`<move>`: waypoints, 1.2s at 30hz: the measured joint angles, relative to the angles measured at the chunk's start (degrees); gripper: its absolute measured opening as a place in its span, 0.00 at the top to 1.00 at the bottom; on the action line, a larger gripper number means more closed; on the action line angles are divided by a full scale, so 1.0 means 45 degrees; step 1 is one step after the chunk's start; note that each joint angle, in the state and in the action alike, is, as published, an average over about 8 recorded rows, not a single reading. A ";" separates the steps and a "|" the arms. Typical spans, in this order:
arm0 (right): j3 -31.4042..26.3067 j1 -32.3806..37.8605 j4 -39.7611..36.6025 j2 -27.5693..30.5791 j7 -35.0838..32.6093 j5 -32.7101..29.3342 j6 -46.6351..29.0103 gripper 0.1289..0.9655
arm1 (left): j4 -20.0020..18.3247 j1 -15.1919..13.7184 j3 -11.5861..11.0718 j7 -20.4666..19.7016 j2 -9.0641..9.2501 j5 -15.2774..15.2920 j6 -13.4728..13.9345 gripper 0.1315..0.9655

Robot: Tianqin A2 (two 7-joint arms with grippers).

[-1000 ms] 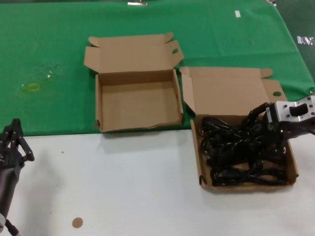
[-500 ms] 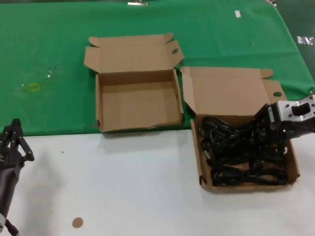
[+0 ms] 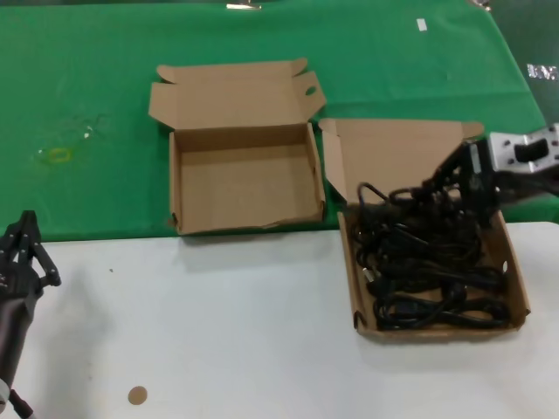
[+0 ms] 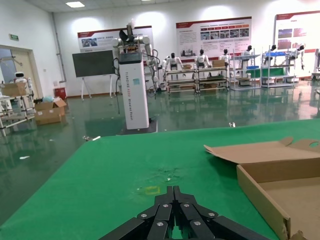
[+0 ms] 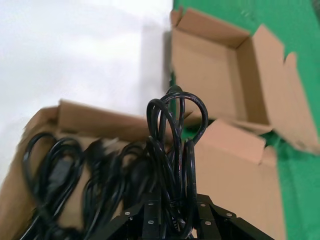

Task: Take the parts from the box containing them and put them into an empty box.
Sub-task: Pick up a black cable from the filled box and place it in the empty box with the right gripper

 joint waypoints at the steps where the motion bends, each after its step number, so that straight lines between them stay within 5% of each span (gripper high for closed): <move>1: 0.0004 0.0088 0.0007 -0.0097 0.0045 -0.0021 0.0037 0.87 | 0.0000 0.0000 0.0000 0.0000 0.0000 0.0000 0.0000 0.98; 21: -0.0487 0.0994 -0.0120 -0.3567 0.1230 -0.0576 0.1926 0.87 | 0.0000 0.0000 0.0000 0.0000 0.0000 0.0000 0.0000 0.98; 36: -0.1161 0.1748 -0.2778 -0.5913 0.0112 -0.1219 0.3709 0.87 | 0.0000 0.0000 0.0000 0.0000 0.0000 0.0000 0.0000 0.98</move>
